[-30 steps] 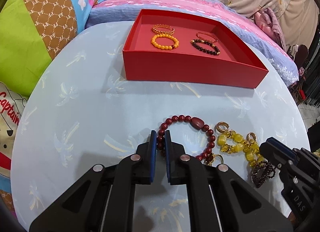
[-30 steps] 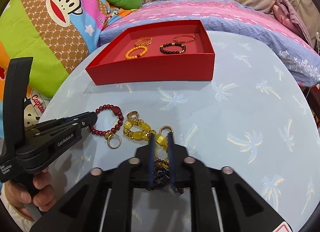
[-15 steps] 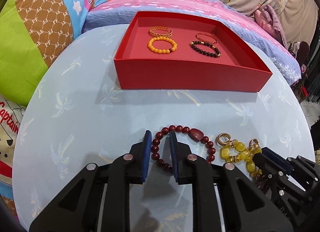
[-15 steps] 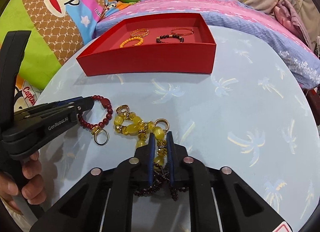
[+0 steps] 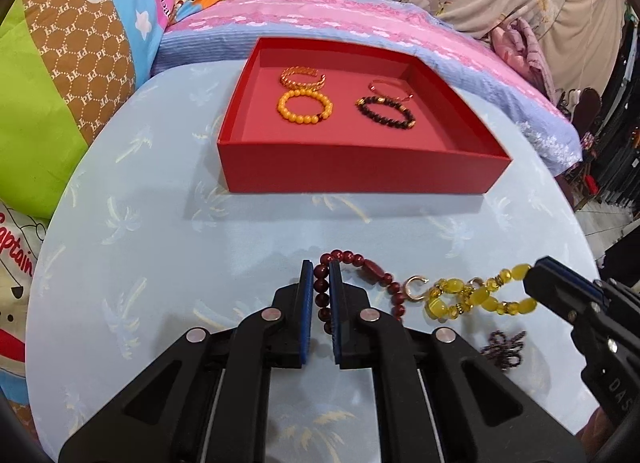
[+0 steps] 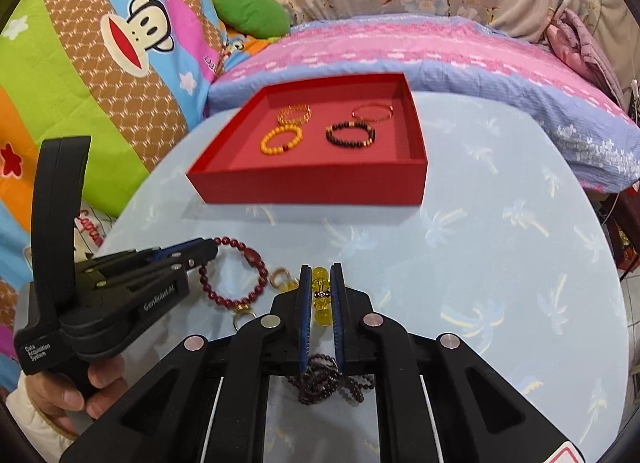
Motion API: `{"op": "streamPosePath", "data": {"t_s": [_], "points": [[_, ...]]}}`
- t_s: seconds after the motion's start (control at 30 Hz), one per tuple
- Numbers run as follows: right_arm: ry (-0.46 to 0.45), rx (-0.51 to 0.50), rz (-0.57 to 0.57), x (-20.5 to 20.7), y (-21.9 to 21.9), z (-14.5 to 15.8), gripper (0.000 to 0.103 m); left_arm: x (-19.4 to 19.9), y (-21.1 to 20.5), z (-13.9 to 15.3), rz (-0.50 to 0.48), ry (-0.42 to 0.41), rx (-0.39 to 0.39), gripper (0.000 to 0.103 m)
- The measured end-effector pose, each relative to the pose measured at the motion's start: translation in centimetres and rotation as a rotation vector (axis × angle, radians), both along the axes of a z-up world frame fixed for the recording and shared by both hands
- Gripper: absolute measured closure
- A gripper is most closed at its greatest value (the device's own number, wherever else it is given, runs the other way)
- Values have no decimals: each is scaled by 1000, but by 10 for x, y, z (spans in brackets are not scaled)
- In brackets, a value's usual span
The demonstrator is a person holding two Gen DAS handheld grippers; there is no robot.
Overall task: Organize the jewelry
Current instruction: 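Carry both bracelets into the red box and open both grippers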
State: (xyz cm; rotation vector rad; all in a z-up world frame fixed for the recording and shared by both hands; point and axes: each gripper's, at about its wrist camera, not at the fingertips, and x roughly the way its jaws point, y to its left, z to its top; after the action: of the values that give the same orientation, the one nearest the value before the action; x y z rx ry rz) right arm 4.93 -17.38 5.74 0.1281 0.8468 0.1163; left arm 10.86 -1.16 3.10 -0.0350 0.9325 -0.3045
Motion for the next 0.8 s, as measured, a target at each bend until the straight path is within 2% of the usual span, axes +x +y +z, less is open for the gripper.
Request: {"op": "streamPosePath", "data": {"t_s": [0.33, 0.57, 0.67, 0.8], "points": [[-90, 2, 16, 16, -8, 54, 94, 4, -11, 58, -94, -72, -39, 96], [-160, -17, 21, 54, -15, 89, 94, 33, -24, 96, -124, -139, -56, 95], [-164, -15, 21, 78, -15, 91, 94, 54, -28, 101, -108, -158, -69, 95], [-138, 6, 22, 110, -14, 83, 94, 81, -30, 93, -95, -134, -103, 96]]}}
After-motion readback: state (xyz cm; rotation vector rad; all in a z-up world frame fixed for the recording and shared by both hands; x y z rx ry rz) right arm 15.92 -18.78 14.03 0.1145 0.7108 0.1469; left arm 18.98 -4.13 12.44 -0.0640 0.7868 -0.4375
